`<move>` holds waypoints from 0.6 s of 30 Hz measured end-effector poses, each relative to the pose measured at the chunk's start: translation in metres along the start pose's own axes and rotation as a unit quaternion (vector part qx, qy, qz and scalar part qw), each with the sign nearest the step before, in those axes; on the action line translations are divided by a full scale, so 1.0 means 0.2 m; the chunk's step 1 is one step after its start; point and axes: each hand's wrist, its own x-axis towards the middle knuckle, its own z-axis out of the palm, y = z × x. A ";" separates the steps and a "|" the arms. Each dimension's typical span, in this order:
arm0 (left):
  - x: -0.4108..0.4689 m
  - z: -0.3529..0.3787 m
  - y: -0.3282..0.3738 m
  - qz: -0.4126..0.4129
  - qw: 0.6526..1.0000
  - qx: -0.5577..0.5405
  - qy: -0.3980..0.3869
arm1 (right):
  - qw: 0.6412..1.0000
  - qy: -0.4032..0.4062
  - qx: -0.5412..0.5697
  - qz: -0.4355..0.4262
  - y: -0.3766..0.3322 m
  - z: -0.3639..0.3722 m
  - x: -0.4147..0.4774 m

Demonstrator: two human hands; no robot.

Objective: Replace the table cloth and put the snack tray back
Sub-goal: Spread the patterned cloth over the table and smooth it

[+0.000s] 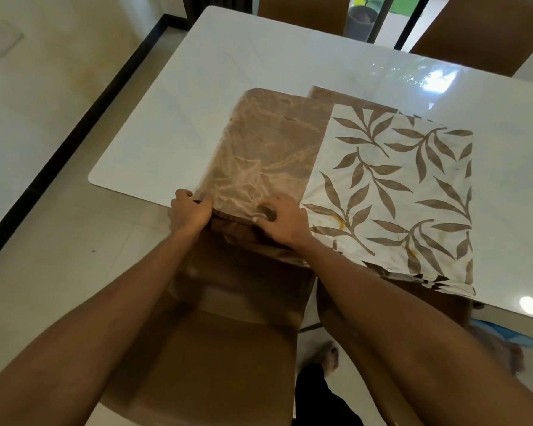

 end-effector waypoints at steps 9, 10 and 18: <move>-0.10 0.03 -0.03 0.010 0.985 -0.168 -0.023 | 0.990 -0.056 -0.110 -0.064 0.00 0.09 -0.09; -0.10 0.02 0.00 0.005 0.979 -0.200 -0.024 | 0.992 -0.055 -0.094 -0.061 0.00 0.08 -0.09; -0.14 0.00 0.30 0.110 0.931 -0.322 -0.134 | 0.978 -0.068 0.192 -0.043 -0.15 -0.07 0.00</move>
